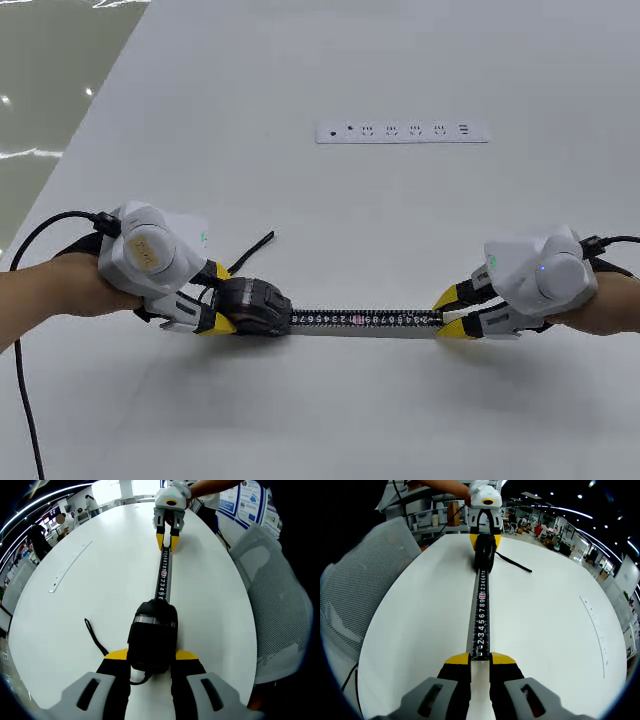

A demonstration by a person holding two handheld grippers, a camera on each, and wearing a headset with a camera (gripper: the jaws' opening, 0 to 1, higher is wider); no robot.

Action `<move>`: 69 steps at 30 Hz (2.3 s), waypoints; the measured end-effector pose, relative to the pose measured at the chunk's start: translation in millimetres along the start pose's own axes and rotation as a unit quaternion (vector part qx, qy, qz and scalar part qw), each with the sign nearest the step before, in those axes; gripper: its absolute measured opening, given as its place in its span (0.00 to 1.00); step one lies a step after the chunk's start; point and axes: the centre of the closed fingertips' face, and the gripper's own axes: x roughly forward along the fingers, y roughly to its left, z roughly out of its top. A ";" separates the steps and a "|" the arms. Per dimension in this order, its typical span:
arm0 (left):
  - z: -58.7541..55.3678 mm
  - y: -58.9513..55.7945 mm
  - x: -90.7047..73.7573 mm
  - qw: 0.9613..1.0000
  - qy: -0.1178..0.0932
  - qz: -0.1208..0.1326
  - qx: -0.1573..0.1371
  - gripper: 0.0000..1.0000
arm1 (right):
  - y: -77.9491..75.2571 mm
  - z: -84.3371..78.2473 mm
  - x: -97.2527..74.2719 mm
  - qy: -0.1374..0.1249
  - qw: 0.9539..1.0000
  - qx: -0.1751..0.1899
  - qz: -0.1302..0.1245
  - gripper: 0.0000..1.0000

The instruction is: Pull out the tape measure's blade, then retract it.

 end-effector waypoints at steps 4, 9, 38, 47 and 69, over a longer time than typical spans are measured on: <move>3.9 -2.4 -1.3 1.000 0.000 0.000 -0.001 0.26 | -1.5 -3.9 1.3 0.001 1.000 0.001 0.000 0.12; 3.0 -1.9 -1.0 1.000 0.000 0.000 -0.001 0.26 | -1.3 -5.0 -0.4 0.002 1.000 0.001 -0.001 0.12; 4.1 -2.4 -1.3 1.000 0.004 -0.001 0.001 0.26 | -0.6 -14.0 -7.6 0.006 1.000 0.002 -0.005 0.12; 0.8 -0.2 0.2 1.000 0.004 -0.001 0.000 0.26 | 0.6 -15.4 -11.5 0.008 1.000 0.002 -0.005 0.12; 3.2 -2.5 -1.0 1.000 0.008 -0.003 0.001 0.26 | 1.8 -20.0 -17.8 0.012 1.000 0.001 -0.005 0.12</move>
